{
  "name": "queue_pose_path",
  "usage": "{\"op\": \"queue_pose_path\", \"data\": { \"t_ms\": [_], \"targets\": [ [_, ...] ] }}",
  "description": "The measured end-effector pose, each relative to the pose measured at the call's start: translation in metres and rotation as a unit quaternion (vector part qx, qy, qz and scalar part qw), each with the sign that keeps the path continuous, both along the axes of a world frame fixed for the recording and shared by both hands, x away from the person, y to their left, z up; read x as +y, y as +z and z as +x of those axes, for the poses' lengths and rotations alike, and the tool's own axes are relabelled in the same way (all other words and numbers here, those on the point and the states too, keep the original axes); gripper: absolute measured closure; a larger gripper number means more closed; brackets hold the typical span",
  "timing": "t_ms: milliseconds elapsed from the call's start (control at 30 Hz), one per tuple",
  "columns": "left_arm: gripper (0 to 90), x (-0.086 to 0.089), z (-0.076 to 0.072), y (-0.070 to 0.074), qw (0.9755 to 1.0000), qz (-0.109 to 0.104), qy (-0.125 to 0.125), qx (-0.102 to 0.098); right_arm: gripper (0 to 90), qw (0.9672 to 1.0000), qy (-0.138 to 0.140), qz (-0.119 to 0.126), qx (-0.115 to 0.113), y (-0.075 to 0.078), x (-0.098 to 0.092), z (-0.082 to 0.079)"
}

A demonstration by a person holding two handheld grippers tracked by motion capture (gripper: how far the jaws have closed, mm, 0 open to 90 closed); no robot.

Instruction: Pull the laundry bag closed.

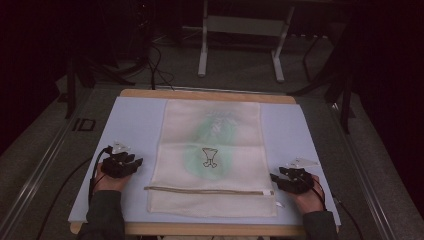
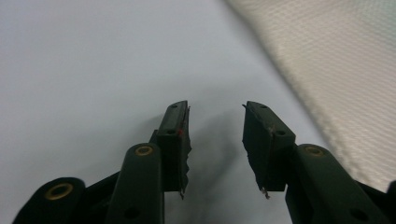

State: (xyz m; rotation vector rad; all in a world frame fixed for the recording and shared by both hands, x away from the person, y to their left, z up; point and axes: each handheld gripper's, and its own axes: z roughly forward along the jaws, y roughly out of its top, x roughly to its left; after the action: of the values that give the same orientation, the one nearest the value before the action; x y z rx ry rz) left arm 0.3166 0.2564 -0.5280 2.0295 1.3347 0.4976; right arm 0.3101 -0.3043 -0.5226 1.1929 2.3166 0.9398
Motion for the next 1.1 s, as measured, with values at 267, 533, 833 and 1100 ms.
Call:
{"op": "queue_pose_path", "data": {
  "t_ms": [267,533,833,1100],
  "targets": [
    [68.3,-0.011,-0.001,0.002,0.9984,-0.003,-0.056,0.004,54.8,0.9998,0.019,-0.001,0.005,0.003,0.007,-0.002],
    [69.4,-0.015,-0.002,0.004,0.9970,-0.010,-0.076,-0.001,54.6,0.9988,0.046,-0.016,-0.003,0.009,0.023,-0.004],
    [75.8,-0.020,-0.003,0.006,0.9931,-0.036,-0.112,0.001,54.1,0.9976,0.067,-0.015,-0.003,0.014,0.037,-0.007],
    [89.7,-0.022,-0.003,0.005,0.9902,-0.040,-0.133,0.010,53.6,0.9952,0.096,-0.022,-0.007,0.019,0.053,-0.012]
  ]
}}
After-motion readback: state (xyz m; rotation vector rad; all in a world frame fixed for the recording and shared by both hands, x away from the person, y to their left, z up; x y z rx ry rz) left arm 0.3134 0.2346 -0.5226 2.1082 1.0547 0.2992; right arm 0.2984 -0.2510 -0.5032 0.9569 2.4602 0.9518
